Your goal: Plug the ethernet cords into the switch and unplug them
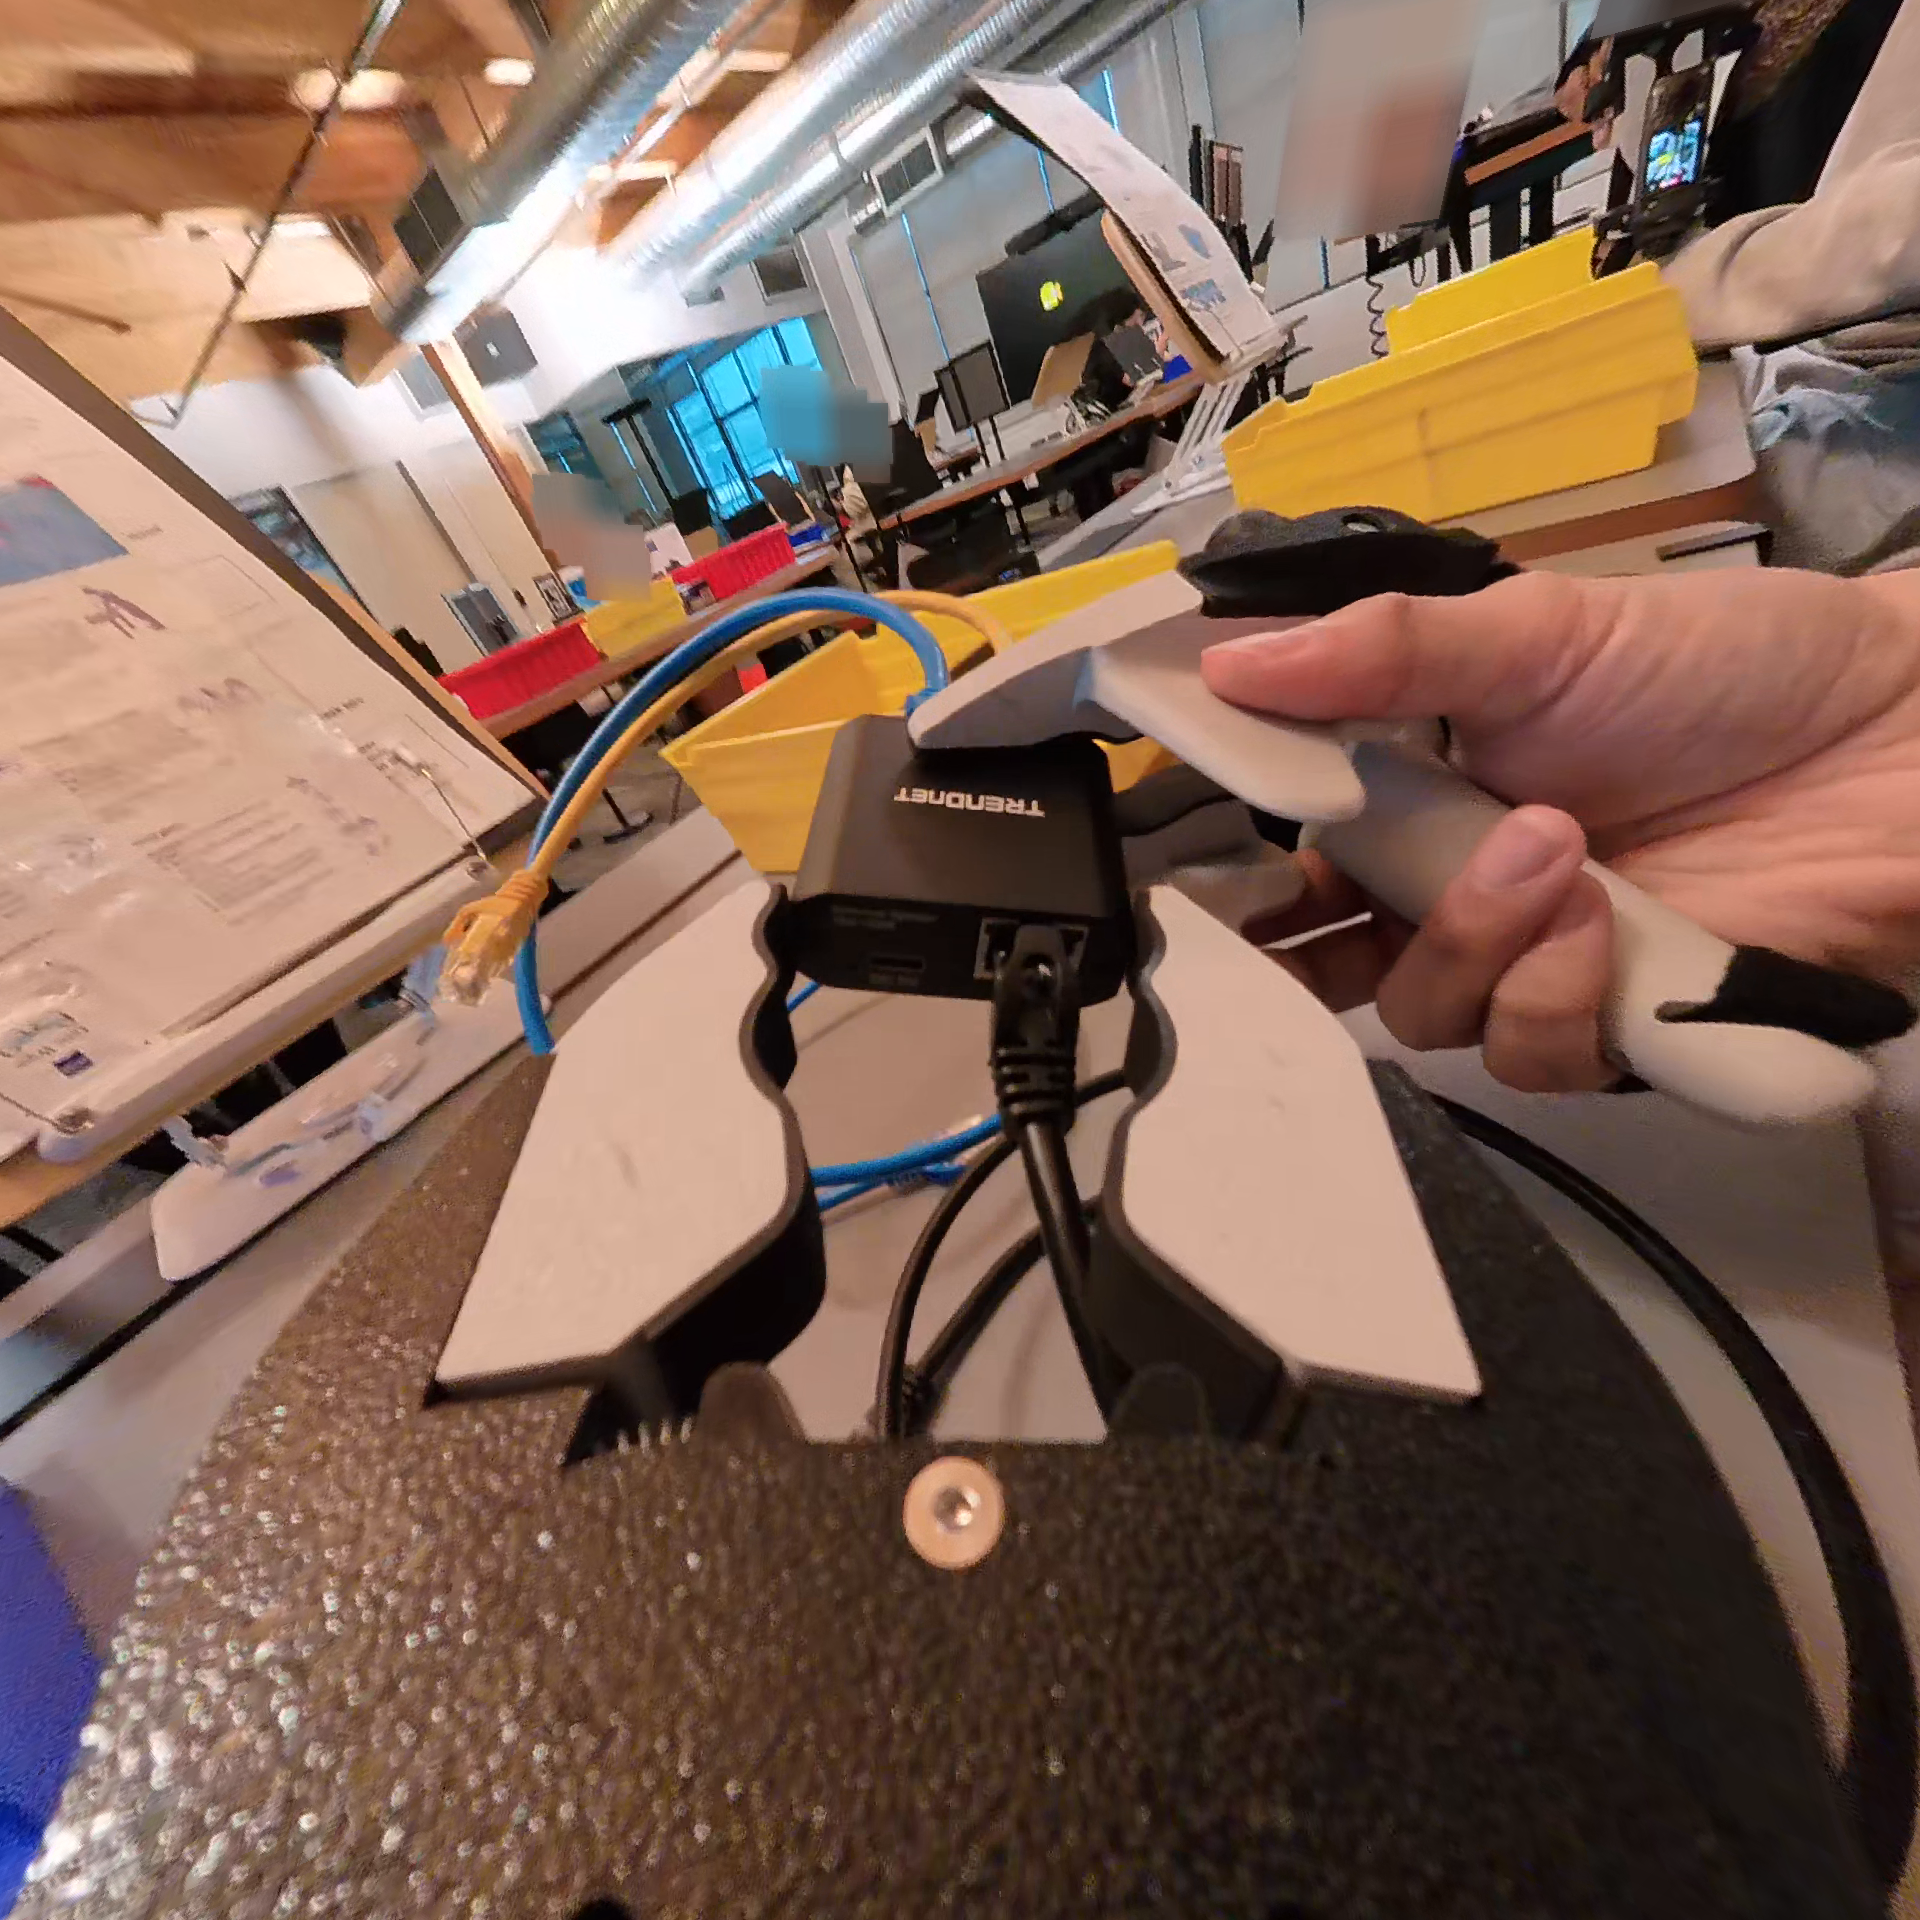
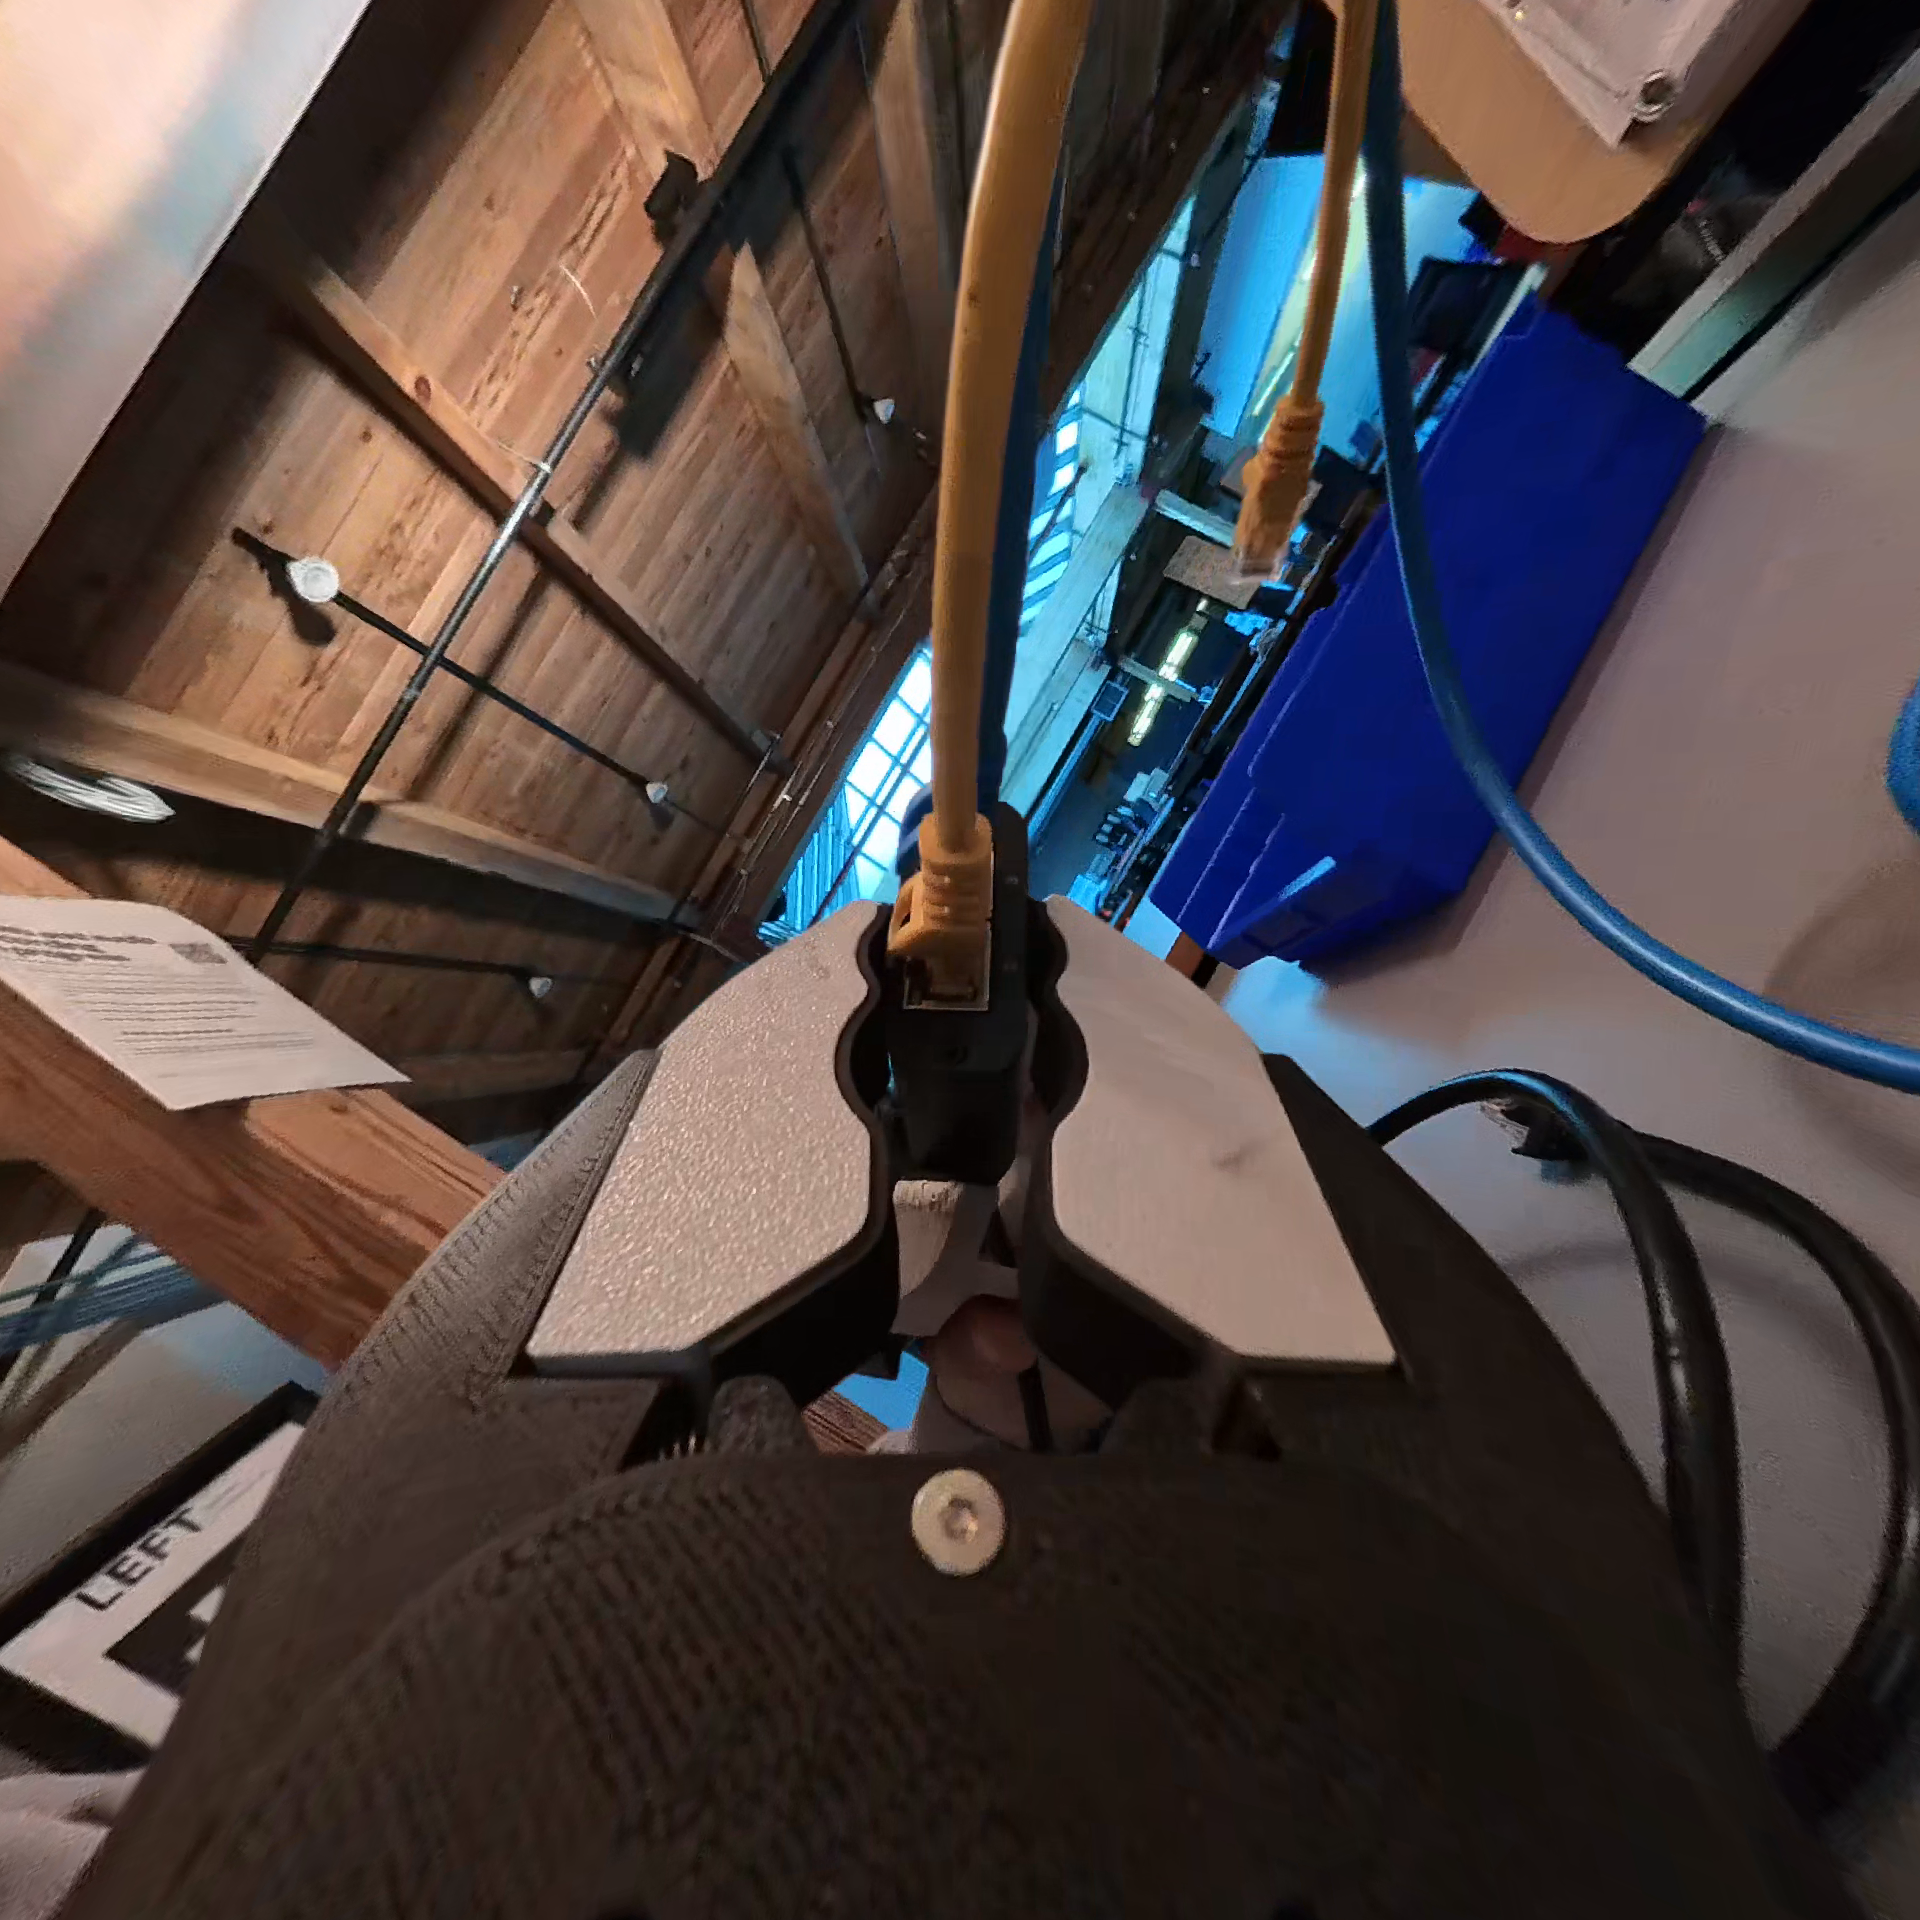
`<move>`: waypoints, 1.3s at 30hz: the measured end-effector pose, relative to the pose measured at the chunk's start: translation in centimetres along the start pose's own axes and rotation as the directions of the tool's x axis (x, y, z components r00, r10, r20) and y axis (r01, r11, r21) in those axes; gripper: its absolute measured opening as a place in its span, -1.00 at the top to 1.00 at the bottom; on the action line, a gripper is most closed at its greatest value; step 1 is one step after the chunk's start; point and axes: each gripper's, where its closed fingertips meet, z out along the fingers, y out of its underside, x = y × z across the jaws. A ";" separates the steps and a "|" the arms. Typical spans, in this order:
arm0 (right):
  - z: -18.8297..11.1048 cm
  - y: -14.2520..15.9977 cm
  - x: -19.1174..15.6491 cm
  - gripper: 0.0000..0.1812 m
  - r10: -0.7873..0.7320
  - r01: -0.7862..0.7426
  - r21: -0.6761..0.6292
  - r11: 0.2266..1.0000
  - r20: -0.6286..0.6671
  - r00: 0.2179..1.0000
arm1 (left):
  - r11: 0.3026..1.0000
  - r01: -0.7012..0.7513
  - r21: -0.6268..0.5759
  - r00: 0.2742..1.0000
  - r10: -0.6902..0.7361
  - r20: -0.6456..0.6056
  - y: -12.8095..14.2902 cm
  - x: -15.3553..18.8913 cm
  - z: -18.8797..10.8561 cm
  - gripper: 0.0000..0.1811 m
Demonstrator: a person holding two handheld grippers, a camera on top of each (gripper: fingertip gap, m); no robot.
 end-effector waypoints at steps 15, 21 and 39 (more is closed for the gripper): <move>-0.7 -0.1 1.3 0.68 -0.077 0.071 -0.112 0.991 -0.055 0.996 | 0.971 0.234 0.049 0.972 -0.232 -0.040 1.1 -2.7 -2.6 0.34; -0.3 0.4 1.0 0.77 -0.097 0.093 -0.083 0.992 -0.044 0.994 | 0.984 0.180 0.019 0.984 -0.179 -0.021 1.4 -2.4 -2.3 0.34; -1.1 -0.4 2.0 0.86 -0.010 0.016 0.073 0.997 -0.083 0.997 | 0.991 0.131 -0.017 0.991 -0.130 0.045 2.1 -1.0 -0.6 0.33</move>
